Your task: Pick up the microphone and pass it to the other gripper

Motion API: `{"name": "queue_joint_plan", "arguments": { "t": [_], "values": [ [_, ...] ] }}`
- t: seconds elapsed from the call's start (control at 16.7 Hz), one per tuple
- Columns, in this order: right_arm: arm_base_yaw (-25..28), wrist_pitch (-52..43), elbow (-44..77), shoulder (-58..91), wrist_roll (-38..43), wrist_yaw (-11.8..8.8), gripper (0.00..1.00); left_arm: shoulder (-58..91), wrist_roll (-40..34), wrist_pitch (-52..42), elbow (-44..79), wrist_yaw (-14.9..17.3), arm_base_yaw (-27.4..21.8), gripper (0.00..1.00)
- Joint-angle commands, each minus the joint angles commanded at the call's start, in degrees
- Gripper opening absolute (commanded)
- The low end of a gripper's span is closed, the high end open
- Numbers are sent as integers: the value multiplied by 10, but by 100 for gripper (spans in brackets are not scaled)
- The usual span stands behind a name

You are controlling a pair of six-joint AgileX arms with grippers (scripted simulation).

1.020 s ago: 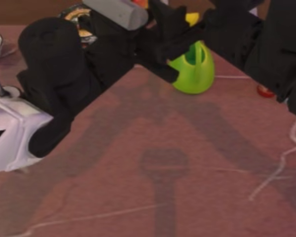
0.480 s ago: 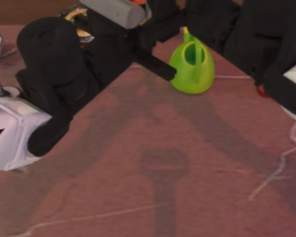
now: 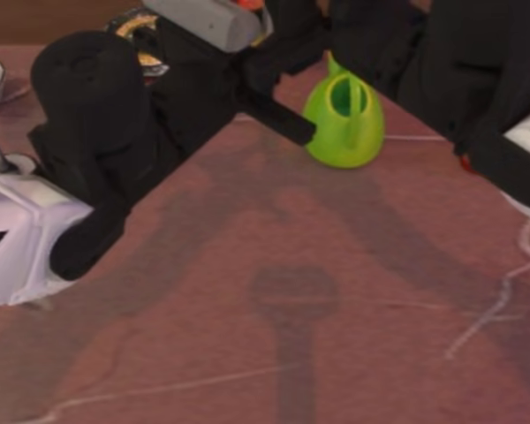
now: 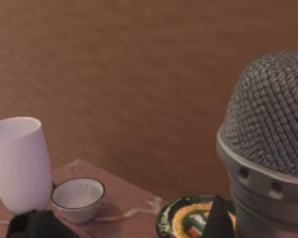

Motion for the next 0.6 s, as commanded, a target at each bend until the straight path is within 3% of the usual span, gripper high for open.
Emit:
{"name": "queue_joint_plan", "arguments": {
  "t": [0.24, 0.6],
  "values": [
    [0, 0, 0, 0, 0, 0, 2, 0, 0, 0, 0, 0, 0, 0],
    [0, 0, 0, 0, 0, 0, 0, 0, 0, 0, 0, 0, 0, 0]
  ]
}}
